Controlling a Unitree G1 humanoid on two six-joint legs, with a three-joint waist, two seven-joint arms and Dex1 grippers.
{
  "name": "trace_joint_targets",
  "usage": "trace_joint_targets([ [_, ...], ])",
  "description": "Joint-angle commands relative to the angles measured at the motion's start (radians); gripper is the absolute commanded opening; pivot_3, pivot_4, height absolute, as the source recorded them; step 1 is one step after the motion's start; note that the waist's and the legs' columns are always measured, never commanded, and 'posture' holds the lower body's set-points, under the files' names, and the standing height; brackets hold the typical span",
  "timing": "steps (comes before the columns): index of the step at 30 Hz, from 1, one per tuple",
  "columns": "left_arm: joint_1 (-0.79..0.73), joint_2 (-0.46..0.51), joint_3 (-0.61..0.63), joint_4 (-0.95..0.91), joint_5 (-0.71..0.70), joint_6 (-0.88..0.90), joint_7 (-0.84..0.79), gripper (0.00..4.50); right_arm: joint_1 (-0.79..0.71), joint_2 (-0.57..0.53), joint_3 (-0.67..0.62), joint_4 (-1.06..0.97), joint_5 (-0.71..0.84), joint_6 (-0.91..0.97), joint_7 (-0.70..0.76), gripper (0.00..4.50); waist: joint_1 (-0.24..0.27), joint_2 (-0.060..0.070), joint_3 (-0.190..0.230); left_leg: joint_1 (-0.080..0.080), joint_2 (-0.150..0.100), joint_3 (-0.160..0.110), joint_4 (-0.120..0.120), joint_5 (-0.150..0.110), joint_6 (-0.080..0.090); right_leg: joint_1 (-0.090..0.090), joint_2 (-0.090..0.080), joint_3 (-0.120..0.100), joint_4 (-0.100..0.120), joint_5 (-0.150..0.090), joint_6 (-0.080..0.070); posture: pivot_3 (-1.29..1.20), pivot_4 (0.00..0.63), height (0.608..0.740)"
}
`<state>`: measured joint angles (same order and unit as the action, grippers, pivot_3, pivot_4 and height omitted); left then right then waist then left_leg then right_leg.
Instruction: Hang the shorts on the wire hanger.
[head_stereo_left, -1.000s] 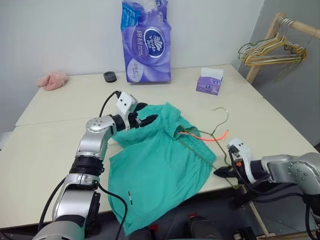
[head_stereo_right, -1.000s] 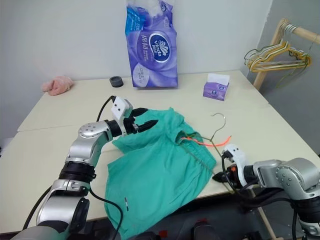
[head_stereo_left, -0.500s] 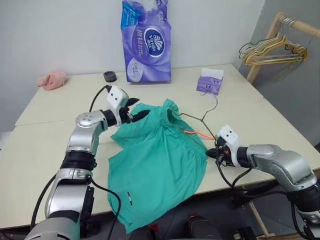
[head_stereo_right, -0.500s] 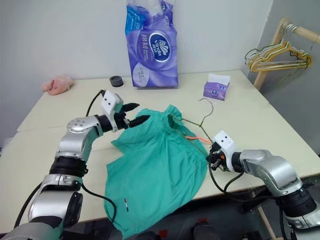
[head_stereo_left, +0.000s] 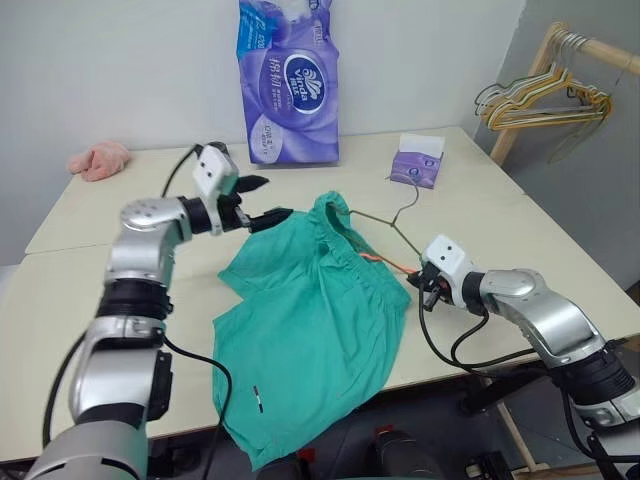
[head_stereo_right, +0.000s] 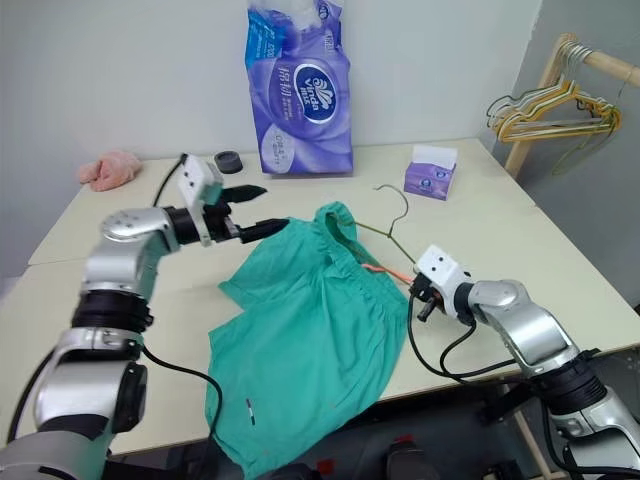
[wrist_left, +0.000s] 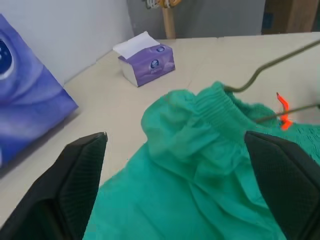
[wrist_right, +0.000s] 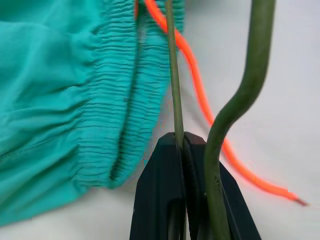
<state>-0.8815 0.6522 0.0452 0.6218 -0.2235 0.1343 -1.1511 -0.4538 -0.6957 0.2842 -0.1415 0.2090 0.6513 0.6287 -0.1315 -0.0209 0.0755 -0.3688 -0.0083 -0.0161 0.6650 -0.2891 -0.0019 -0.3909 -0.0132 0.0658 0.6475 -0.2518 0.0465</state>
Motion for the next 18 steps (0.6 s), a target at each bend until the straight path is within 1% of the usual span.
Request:
trace_joint_targets([
  [1,-0.07,0.046,-0.035,0.035,0.032,-0.06,-0.101,4.48,-0.03,-0.001,-0.043,-0.036,-0.032,-0.08,0.017,0.0,-0.001,0.0,0.0,0.0,0.0,0.0,0.0,0.0,0.0,0.0,-0.001,0.0,0.0,0.0,0.0,-0.16,0.049,0.74],
  [4,-0.107,0.089,-0.1,0.072,0.081,-0.134,-0.228,4.48,-0.03,-0.005,-0.039,-0.047,-0.056,-0.115,0.038,0.0,-0.007,0.0,0.0,0.0,-0.001,0.0,0.0,0.0,0.0,0.0,-0.001,0.0,0.0,0.0,0.0,-0.16,0.047,0.74],
  [8,-0.161,0.078,-0.156,0.127,0.132,-0.253,-0.299,4.48,-0.025,-0.011,-0.028,-0.06,-0.086,-0.149,0.075,0.0,-0.008,0.0,0.0,0.0,-0.001,0.0,0.0,0.0,0.0,0.0,0.0,0.0,0.0,0.0,0.0,-0.16,0.042,0.74],
  [13,-0.274,0.009,-0.179,0.276,0.189,-0.386,-0.257,4.48,-0.026,-0.008,-0.009,-0.086,-0.125,-0.175,0.116,0.0,-0.007,0.0,0.0,-0.002,-0.001,-0.001,0.001,0.0,0.0,0.0,0.0,-0.002,0.0,0.0,0.0,-0.17,0.038,0.74],
  [16,-0.314,-0.027,-0.179,0.351,0.206,-0.436,-0.236,4.48,-0.018,-0.005,-0.001,-0.117,-0.142,-0.177,0.131,0.0,-0.01,0.0,0.0,-0.002,-0.001,0.0,0.001,0.0,0.0,0.0,0.0,-0.001,0.0,0.0,0.0,-0.18,0.038,0.74],
  [18,-0.32,-0.037,-0.186,0.382,0.217,-0.458,-0.252,4.48,-0.013,-0.002,-0.001,-0.132,-0.149,-0.172,0.134,0.0,-0.013,0.0,0.0,-0.002,-0.001,0.0,0.001,0.0,0.0,-0.001,0.0,-0.001,0.0,0.0,0.0,-0.19,0.04,0.74],
])
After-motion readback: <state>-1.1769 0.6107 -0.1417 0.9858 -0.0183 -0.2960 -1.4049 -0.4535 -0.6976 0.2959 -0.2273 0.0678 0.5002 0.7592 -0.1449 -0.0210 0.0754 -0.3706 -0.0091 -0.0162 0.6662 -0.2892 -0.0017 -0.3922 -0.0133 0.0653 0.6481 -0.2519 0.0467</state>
